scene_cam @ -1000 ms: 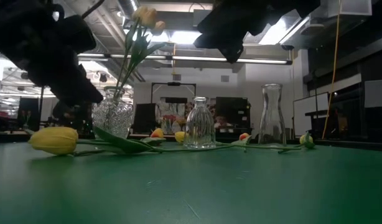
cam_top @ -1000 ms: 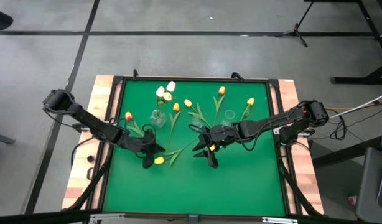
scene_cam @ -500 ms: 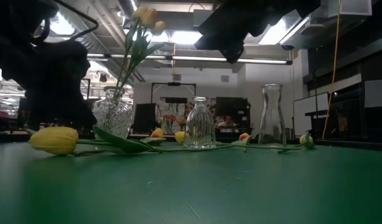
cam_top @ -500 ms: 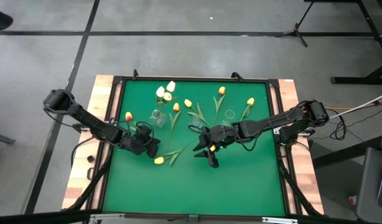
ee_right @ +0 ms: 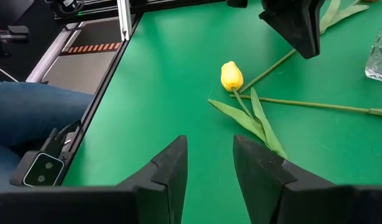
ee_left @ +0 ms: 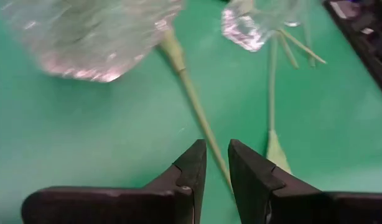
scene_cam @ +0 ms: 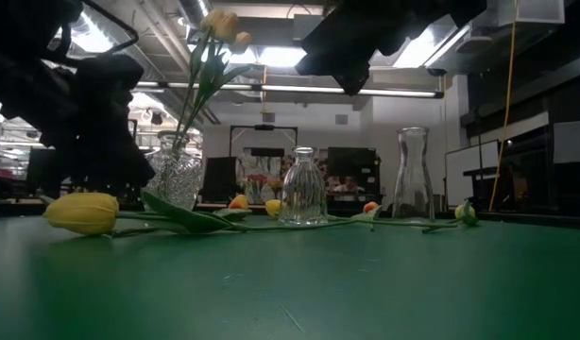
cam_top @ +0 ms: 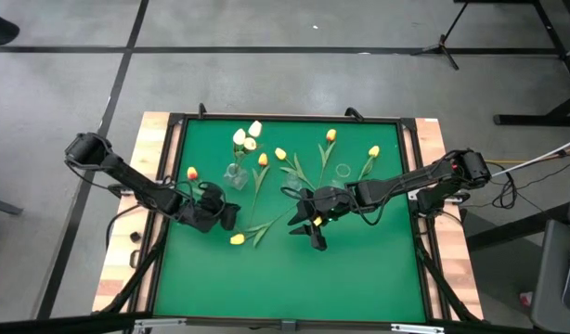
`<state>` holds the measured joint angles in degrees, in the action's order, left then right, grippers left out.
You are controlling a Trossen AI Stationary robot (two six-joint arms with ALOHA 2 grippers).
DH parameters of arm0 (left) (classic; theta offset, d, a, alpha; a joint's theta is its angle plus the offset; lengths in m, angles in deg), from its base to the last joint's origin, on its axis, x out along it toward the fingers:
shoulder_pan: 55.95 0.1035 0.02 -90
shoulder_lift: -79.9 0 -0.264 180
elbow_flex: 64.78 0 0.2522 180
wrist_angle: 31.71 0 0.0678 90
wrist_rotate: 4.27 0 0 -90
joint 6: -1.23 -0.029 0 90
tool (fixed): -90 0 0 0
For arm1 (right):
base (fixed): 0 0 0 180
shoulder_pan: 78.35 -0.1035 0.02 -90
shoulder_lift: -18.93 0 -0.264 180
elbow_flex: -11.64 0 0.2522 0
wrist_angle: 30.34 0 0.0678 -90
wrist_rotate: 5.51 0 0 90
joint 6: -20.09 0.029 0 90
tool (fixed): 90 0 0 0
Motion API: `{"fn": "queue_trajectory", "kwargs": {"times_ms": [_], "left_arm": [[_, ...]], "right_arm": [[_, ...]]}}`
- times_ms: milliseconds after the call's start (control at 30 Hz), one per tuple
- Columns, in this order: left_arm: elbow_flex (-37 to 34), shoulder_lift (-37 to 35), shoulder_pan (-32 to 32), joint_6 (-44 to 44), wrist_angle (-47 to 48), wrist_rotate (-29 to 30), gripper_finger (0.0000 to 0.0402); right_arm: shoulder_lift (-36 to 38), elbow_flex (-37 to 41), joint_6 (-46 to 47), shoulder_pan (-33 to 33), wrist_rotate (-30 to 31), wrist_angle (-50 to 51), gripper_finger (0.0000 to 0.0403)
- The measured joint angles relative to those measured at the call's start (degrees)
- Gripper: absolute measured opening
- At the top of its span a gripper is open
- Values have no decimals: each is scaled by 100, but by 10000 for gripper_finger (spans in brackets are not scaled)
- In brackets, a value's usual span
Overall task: Sort flowers into vase by color
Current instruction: Put the left yellow with orange flower into the center transparent vase
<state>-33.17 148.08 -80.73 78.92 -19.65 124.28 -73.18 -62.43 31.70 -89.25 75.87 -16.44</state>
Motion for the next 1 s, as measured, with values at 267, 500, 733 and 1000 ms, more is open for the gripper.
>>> {"fn": "queue_trajectory", "kwargs": {"times_ms": [267,500,733,1000], "left_arm": [[0,0,-2,147,76,-366,67],[0,0,-56,-450,-197,-461,67],[0,0,-94,-1065,-220,-515,67],[0,0,-94,-1533,-218,-1082,67]], "right_arm": [[0,0,-308,0,-150,2,128],[1,0,-420,0,-151,46,128],[0,0,-293,0,-151,53,128],[0,0,18,4,-137,44,128]]}}
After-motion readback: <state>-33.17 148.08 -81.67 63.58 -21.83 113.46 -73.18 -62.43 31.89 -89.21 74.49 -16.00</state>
